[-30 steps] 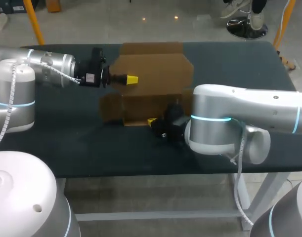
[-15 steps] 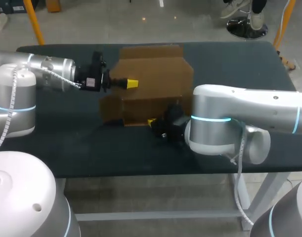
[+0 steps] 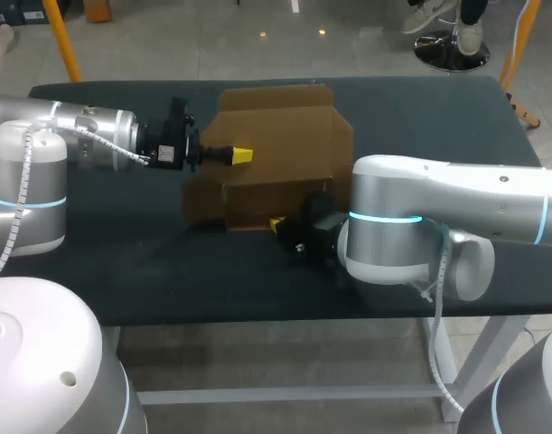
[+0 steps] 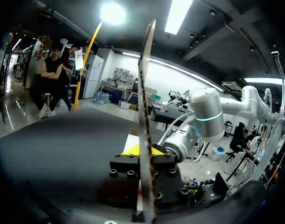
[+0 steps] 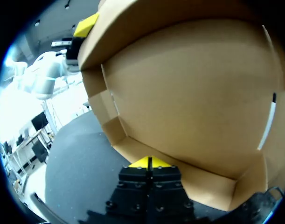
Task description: Assemble the packaging by folding the flat box into shape, placing the metal phone stand inside, and closing the box properly
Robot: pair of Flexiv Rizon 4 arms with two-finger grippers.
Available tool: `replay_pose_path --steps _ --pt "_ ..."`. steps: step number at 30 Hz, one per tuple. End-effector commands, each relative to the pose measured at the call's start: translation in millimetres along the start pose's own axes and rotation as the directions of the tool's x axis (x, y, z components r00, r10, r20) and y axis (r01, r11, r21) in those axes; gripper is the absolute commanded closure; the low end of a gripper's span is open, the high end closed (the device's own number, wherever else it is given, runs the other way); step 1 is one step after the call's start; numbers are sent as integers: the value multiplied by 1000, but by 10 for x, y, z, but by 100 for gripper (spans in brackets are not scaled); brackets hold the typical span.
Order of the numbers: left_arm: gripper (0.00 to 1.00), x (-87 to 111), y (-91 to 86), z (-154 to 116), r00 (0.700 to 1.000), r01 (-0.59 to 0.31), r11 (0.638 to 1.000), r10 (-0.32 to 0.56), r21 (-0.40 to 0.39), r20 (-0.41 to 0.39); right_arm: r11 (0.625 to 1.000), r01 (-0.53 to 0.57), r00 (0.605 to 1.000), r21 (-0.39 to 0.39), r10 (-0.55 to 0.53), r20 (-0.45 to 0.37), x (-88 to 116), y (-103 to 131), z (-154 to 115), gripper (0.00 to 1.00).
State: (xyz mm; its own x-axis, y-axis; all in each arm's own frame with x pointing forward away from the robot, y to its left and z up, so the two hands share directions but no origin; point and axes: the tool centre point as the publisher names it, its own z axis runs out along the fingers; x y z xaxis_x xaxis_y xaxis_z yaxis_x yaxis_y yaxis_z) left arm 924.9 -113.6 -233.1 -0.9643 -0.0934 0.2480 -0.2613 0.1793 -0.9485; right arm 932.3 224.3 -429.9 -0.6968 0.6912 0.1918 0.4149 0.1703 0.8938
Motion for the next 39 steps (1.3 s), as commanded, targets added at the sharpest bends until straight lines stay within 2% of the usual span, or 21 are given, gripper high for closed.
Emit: replay_pose_path --steps 1,14,39 --pt "100 1 47 27 1000 -4 1000 4 -3 3 1000 1 1000 1 -1 6 -8 -56 72 100" --pt "100 22 -35 10 1000 -25 1000 26 -14 16 1000 1 1000 1 -1 6 -8 -56 72 100" --pt "100 -9 -28 1 999 -17 999 18 -29 30 1000 -4 1000 -3 4 -4 -2 -45 53 100"
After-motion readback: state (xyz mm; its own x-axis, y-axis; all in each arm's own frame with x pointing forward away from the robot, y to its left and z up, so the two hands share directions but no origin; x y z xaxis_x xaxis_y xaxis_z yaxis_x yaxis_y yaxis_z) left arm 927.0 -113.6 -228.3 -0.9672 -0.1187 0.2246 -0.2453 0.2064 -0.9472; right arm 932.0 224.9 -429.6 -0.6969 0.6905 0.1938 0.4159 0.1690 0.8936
